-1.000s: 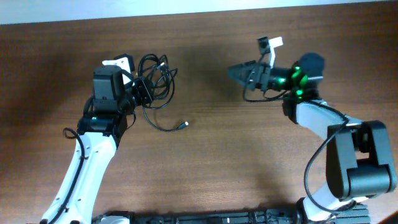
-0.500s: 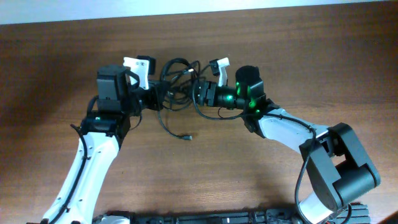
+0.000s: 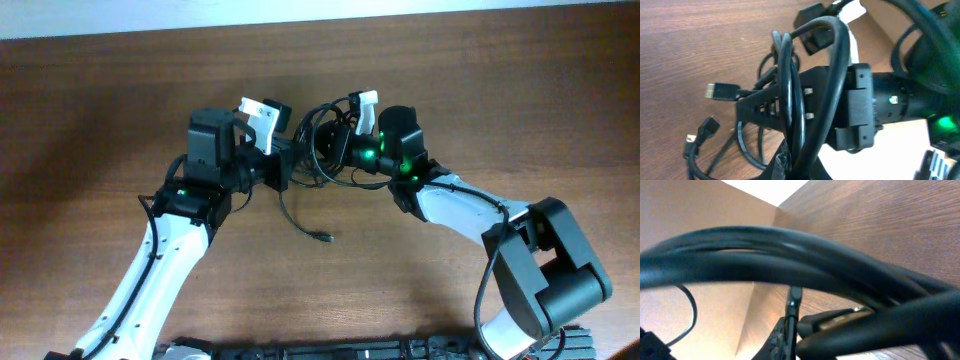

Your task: Untangle cables

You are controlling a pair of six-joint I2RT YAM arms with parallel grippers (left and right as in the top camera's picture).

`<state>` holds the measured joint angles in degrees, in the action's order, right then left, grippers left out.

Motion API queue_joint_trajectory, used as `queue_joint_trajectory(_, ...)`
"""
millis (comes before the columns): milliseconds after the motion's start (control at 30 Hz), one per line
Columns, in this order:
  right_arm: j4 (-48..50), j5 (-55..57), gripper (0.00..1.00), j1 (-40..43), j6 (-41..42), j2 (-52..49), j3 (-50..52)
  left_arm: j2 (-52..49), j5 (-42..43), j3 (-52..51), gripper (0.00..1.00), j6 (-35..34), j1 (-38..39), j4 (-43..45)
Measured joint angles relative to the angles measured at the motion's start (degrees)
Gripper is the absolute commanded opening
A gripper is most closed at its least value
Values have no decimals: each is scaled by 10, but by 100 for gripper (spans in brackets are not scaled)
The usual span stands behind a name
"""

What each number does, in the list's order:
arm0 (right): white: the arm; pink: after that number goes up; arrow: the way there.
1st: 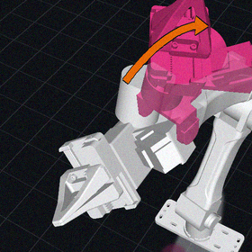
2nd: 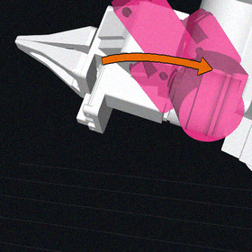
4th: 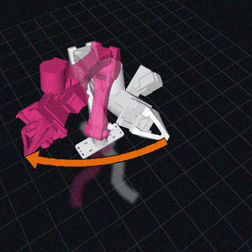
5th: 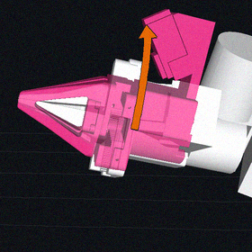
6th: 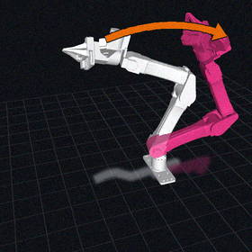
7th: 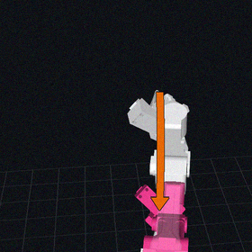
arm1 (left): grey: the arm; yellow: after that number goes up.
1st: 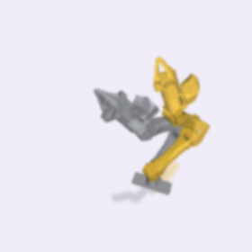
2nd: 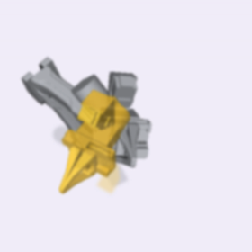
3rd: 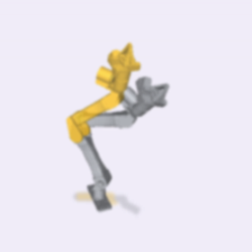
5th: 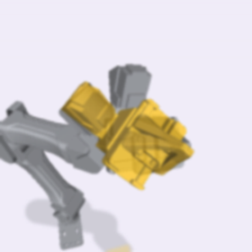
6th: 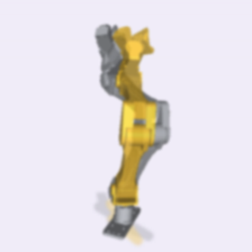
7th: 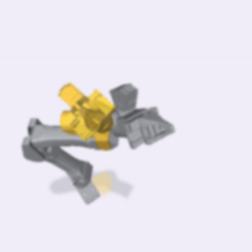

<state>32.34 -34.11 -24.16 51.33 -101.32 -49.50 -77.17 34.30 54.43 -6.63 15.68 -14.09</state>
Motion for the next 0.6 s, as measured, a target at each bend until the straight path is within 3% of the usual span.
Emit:
queue_joint_trajectory(200,34,-94,4,44,5,0,1,0,-64,0,0,0,0,-6)
queue_joint_trajectory(333,211,-220,4,104,65,-4,6,0,-104,0,0,-1,0,-38)
queue_joint_trajectory(467,433,-311,4,180,194,-7,10,1,-149,7,0,-3,4,-87)
queue_joint_trajectory(600,424,-379,4,240,240,-7,10,1,-216,13,0,-23,14,-92)
